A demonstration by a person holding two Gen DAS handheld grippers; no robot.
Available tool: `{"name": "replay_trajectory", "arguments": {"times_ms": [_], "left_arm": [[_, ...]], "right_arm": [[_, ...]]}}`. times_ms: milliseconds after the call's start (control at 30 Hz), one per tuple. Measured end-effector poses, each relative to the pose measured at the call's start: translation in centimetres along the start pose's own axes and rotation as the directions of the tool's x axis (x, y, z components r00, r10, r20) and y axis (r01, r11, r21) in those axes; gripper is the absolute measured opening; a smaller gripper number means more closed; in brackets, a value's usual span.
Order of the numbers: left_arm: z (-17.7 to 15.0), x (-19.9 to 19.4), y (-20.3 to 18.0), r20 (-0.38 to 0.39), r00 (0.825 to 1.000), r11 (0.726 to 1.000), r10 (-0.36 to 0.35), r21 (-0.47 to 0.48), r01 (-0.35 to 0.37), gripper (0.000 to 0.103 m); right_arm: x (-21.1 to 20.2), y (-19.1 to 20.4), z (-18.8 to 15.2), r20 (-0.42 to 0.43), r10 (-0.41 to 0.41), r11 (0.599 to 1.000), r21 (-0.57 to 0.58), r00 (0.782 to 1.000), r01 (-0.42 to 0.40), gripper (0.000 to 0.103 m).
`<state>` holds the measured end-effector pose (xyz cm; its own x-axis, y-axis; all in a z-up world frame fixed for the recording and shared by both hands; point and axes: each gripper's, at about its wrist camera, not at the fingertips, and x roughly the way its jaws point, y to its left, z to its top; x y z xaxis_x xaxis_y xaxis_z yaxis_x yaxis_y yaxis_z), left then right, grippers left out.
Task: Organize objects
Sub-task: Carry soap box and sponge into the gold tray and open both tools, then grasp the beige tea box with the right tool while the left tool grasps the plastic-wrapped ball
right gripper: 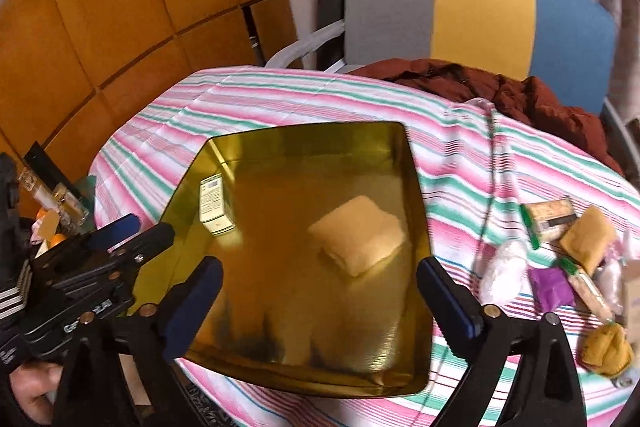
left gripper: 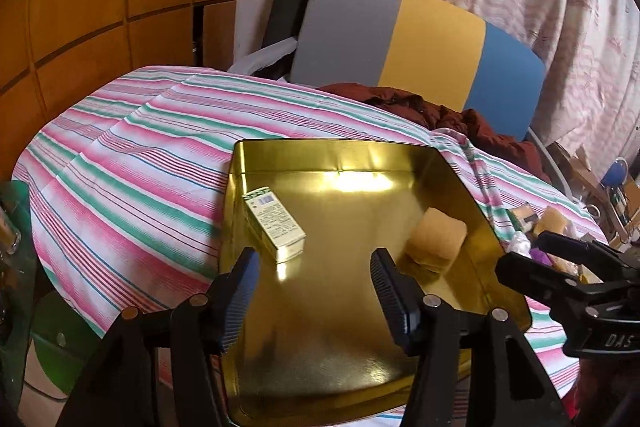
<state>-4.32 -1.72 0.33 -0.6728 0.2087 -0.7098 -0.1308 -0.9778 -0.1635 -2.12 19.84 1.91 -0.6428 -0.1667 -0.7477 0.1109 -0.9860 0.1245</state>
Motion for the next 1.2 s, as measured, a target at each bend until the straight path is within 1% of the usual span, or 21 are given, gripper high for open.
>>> {"name": "replay_trajectory", "arguments": {"times_ms": [100,167,500,667,733,833,933,1000,1067,1167,1200], "left_arm": [[-0.2,0.0,-0.5,-0.002,1.0,1.0,-0.009,0.008,0.009,0.058],[-0.3,0.1,-0.7,-0.008,1.0,1.0,-0.022,0.009,0.022,0.058],[-1.1,0.2,-4.1,-0.033,0.993,0.99,-0.11,0.087,0.112,0.058],[-1.1,0.4,-5.2,-0.051,0.989,0.985,-0.142,0.095,0.146,0.058],[-1.2,0.6,-5.8,-0.069,0.985,0.981,-0.156,0.108,0.163,0.058],[-1.1,0.5,-7.1,-0.076,0.981,0.972,-0.177,0.141,0.186,0.058],[-0.9,0.3,-9.0,-0.081,0.975,0.958,-0.208,0.185,0.22,0.058],[-1.0,0.3,-10.4,-0.091,0.969,0.944,-0.23,0.222,0.245,0.058],[-1.0,0.4,-12.0,-0.106,0.963,0.929,-0.246,0.259,0.266,0.058],[-1.2,0.4,-14.6,-0.125,0.954,0.901,-0.273,0.314,0.299,0.058],[-1.3,0.4,-15.7,-0.133,0.95,0.889,-0.281,0.338,0.31,0.058]], "right_arm": [[-0.6,-0.7,-0.5,0.03,-0.044,0.999,0.013,0.999,0.044,0.103],[-0.9,-1.4,-0.7,0.039,-0.058,0.998,0.029,0.998,0.057,0.103],[-1.8,-6.6,-2.3,0.027,-0.115,0.986,0.128,0.993,0.111,0.103],[-3.2,-11.0,-2.8,0.018,-0.166,0.965,0.209,0.986,0.158,0.103],[-3.9,-13.3,-2.8,0.009,-0.193,0.954,0.234,0.981,0.186,0.103],[-5.3,-16.3,-2.6,0.011,-0.22,0.942,0.263,0.975,0.21,0.103],[-7.3,-20.1,-2.1,0.03,-0.269,0.924,0.291,0.963,0.249,0.103],[-8.6,-23.0,-2.1,0.044,-0.314,0.902,0.324,0.948,0.284,0.103],[-9.7,-26.4,-2.4,0.062,-0.353,0.876,0.374,0.934,0.306,0.103],[-10.2,-30.4,-3.2,0.074,-0.407,0.835,0.434,0.911,0.338,0.103],[-10.1,-31.8,-3.7,0.077,-0.421,0.819,0.459,0.904,0.343,0.103]]}}
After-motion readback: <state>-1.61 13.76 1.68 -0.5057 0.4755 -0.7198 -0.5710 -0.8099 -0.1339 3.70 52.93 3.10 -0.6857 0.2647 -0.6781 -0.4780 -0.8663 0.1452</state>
